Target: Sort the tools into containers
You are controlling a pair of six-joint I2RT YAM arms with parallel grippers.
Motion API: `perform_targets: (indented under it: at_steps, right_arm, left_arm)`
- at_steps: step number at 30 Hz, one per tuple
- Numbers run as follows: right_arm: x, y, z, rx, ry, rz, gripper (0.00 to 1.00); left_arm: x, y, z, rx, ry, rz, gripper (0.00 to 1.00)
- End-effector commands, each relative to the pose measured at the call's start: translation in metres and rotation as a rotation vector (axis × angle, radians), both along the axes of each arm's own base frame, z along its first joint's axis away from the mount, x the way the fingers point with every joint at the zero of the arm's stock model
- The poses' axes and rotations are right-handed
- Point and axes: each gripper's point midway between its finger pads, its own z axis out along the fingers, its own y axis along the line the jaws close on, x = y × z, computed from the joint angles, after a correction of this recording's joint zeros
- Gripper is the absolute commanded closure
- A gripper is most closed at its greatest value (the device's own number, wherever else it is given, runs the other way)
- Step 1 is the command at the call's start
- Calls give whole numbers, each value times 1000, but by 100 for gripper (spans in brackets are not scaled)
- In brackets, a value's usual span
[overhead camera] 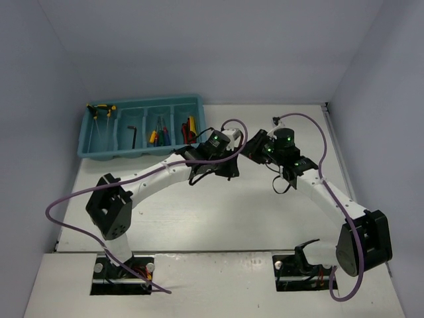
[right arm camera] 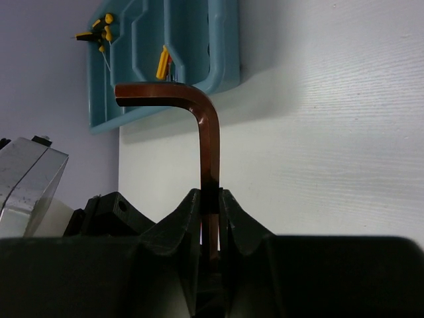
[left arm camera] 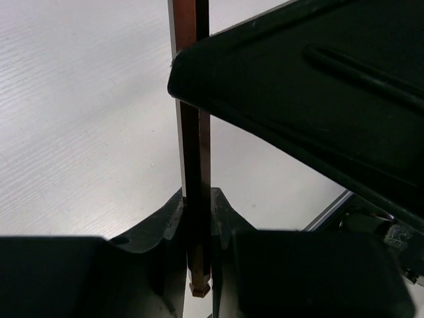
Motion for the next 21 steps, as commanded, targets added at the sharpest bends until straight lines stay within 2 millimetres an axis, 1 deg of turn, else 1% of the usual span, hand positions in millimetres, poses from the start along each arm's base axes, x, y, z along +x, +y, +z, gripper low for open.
perform_targets:
  at_steps: [1,2,3,4,6,7,9,11,12,13,14,16,18,20,21]
  right_arm:
    - [7,4,41,68,-124,27,64]
    - [9,1,42,66,-128,22,56]
    - [12,-3,46,66,-135,14,47]
    - [14,-7,49,63,-138,7,41]
    - [20,-16,55,47,-144,-10,32]
    - [23,-22,59,27,-151,-17,29]
    - [24,-35,58,-34,-144,-34,27]
    - [24,-47,57,-77,-150,-52,27]
    - [23,-52,58,-86,-152,-64,27]
    - [22,-59,58,-106,-157,-76,27]
    - [19,-65,57,-131,-161,-85,27]
    - [12,-74,53,-180,-164,-96,27]
    - [6,-80,42,-215,-147,-108,27]
    - [-4,-85,36,-238,-138,-108,26]
    - [-9,-86,28,-245,-118,-107,26]
  left_arm:
    - [19,18,52,-43,-132,48,100]
    - [22,27,50,-36,-128,65,100]
    - [28,40,52,-33,-125,92,100]
    - [32,51,49,-23,-119,112,100]
    - [38,74,46,3,-110,147,100]
    - [42,90,49,18,-113,173,100]
    - [56,130,57,52,-137,231,100]
    - [76,175,64,84,-156,318,100]
    - [77,184,66,102,-162,325,100]
    - [83,202,71,129,-175,350,100]
    - [93,229,75,163,-185,394,100]
    - [112,277,77,228,-187,489,100]
    - [125,311,75,287,-185,539,100]
    - [142,350,80,317,-188,610,100]
    - [149,358,71,341,-173,609,100]
